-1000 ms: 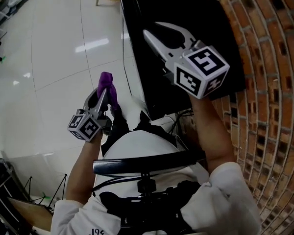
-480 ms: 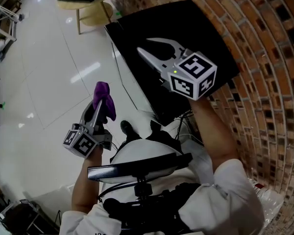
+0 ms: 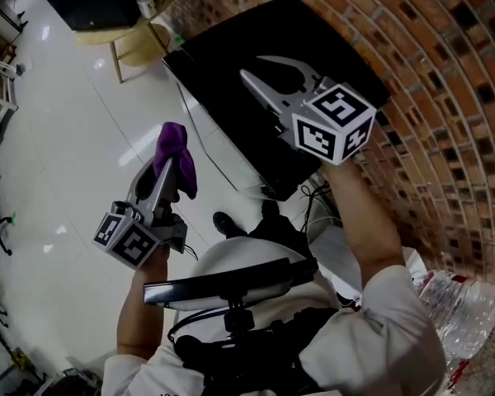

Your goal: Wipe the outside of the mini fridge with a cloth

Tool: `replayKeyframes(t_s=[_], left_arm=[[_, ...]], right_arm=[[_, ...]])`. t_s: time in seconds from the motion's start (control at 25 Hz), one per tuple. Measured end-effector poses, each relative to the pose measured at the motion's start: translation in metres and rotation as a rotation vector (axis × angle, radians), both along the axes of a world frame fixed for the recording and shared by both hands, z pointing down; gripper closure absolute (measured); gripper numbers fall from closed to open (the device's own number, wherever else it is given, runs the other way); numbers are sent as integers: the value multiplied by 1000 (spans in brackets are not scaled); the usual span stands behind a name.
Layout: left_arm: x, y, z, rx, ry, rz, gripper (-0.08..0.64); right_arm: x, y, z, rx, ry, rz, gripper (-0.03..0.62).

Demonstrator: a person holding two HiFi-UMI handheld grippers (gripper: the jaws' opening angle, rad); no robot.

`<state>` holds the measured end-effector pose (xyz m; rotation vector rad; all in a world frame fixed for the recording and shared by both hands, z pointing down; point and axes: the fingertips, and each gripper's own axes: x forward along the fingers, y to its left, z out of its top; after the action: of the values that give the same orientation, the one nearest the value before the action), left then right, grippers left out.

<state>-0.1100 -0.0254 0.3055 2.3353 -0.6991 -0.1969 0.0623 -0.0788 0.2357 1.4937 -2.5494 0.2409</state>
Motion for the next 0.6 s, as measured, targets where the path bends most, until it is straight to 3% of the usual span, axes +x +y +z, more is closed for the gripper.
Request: replayKeyframes(t_s=[0.28, 0.6], left_arm=[[34, -22, -41, 138, -87, 123, 451], [123, -50, -78, 345, -285, 280, 448]], right_arm=[[26, 20, -9, 3, 3, 79, 499], [68, 42, -12, 6, -14, 113, 499]])
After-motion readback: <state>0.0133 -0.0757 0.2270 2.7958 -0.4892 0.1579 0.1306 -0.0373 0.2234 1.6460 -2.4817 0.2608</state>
